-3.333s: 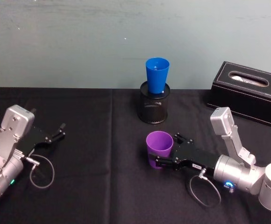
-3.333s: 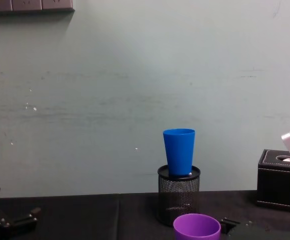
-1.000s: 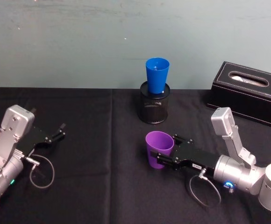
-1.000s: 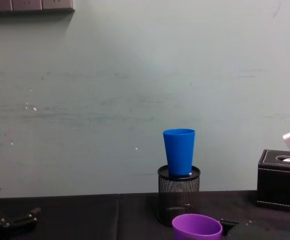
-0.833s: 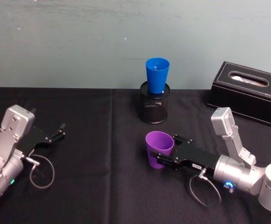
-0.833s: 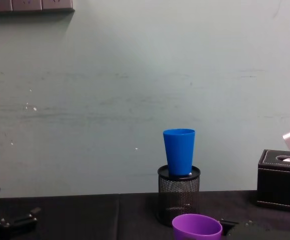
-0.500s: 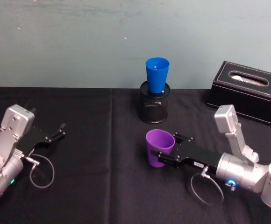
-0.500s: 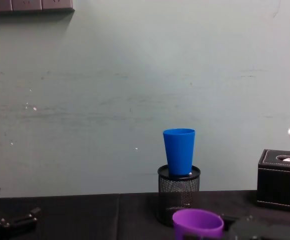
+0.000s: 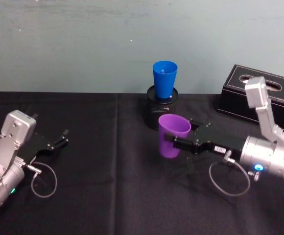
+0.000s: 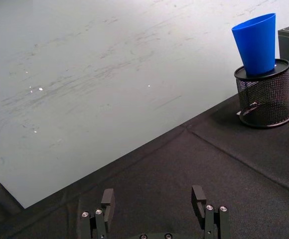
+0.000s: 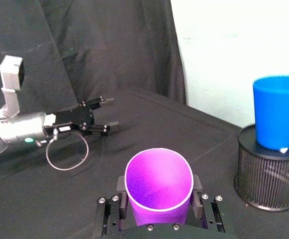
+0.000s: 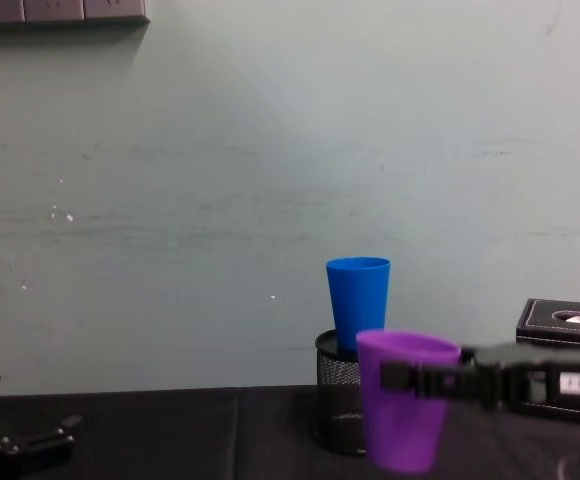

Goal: Pick up one cup with a gripper and tap it against the other cup.

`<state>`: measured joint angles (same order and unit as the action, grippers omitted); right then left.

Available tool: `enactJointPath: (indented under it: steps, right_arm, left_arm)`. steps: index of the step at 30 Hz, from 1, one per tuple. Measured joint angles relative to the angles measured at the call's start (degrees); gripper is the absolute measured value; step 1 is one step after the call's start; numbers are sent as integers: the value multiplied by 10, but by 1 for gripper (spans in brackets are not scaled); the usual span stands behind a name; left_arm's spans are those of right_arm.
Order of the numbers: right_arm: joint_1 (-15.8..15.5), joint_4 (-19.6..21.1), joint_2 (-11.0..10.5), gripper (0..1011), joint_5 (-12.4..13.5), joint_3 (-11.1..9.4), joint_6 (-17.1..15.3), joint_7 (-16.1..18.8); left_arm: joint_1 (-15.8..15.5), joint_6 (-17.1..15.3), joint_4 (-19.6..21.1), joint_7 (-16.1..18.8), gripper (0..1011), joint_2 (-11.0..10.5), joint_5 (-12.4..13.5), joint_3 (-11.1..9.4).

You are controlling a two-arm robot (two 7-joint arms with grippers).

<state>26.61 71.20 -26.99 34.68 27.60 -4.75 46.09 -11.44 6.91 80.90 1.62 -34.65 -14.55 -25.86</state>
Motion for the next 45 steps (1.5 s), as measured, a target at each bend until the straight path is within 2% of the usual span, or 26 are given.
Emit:
enactJointPath:
  steps: [7,13,25,45]
  right_arm:
    - [28,41,-29,731,-6,12,-24,1]
    - [49,53,-40,731,-14,23,-30,-1]
    - [70,55,-44,731,-13,44,-44,-14]
    - [69,54,-43,731,-13,42,-42,-14]
  left_arm:
    - [0,0,0,0,1012,0,0,0]
    - [0,0,0,0,1011,0,0,0]
    - [0,0,0,0,1011,0,0,0]
    - [0,0,0,0,1011,0,0,0]
